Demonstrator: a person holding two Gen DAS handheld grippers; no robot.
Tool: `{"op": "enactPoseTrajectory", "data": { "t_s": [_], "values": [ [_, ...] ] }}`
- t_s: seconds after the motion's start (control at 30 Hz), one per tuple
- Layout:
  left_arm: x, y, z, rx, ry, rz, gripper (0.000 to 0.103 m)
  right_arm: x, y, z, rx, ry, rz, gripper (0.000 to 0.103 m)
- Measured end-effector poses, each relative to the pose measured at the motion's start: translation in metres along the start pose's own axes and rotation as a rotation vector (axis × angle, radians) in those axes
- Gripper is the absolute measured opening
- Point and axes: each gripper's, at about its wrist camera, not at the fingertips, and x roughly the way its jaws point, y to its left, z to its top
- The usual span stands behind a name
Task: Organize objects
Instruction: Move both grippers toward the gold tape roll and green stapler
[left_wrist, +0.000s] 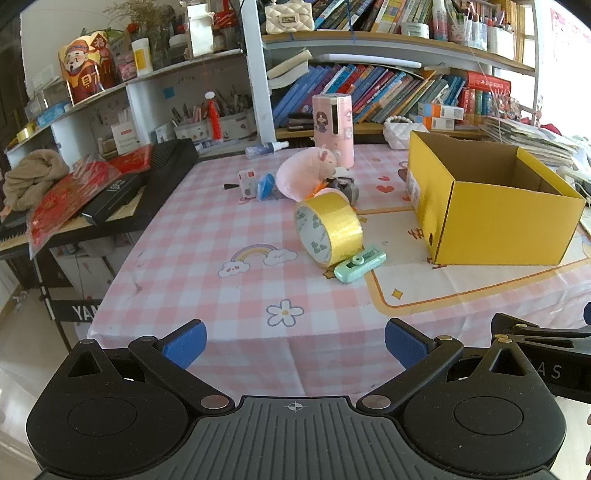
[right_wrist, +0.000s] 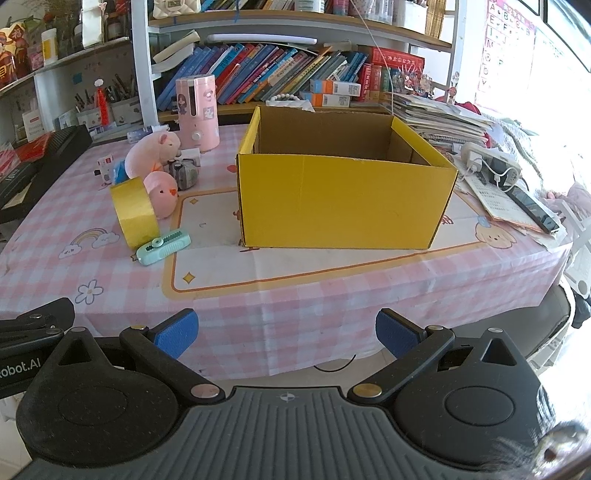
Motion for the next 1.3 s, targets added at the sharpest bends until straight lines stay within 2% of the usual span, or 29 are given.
{"op": "enactPoseTrajectory", "data": {
  "t_s": [0.27, 1.3],
  "values": [
    [0.010, 0.002, 0.010, -0.002, 0.001, -0.001, 0.103, 0.002, 0.002, 0.001, 0.000, 0.000, -0.001, 0.103],
    [0.011, 0.014, 0.012, -0.026, 0.006, -0.029, 0.103, 0.007, 0.006, 0.005, 0.004, -0.009, 0.017, 0.102]
  ]
}}
